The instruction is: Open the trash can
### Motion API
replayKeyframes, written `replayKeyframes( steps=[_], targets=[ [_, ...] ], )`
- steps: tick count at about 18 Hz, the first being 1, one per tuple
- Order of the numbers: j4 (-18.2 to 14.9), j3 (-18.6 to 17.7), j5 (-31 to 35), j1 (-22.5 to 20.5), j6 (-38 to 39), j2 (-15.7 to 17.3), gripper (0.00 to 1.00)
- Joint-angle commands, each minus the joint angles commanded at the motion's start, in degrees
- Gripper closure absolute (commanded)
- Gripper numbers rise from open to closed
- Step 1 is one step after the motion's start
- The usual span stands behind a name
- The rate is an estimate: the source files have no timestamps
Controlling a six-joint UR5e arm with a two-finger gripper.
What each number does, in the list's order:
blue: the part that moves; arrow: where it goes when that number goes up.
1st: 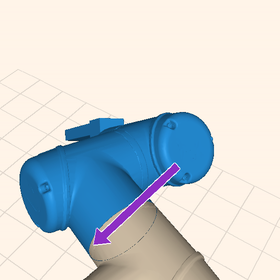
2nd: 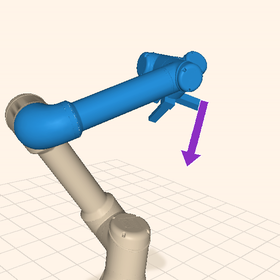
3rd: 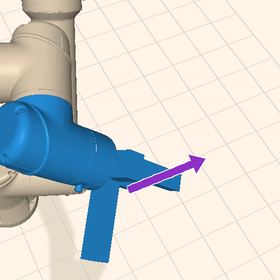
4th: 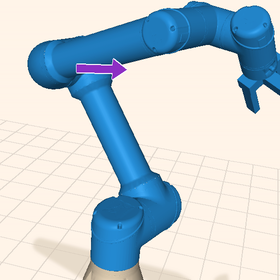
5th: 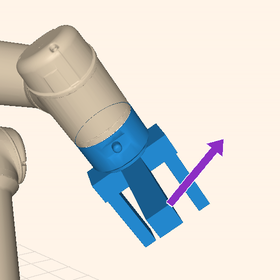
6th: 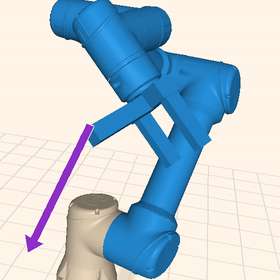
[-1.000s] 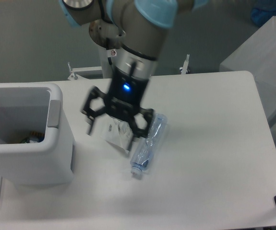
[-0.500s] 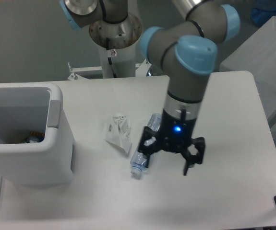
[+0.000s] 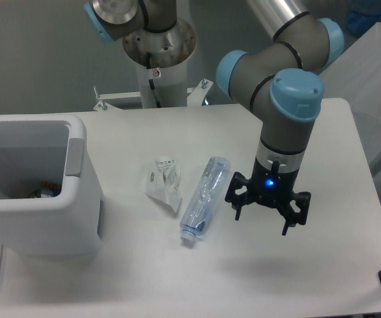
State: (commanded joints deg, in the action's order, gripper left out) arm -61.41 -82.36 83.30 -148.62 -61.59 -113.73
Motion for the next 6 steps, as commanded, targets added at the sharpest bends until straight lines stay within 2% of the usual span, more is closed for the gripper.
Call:
replayKeyframes(
  steps=[2,3,6],
  targets=[
    [-6.1,2.3,3.0,0.1,-4.1,-0.2,0.00],
    [-8.1,3.3,3.8,0.2,-5.1,-0.3,0.00],
    [-8.7,3.3,3.9,0.3,-5.3,-0.4,0.00]
  ],
)
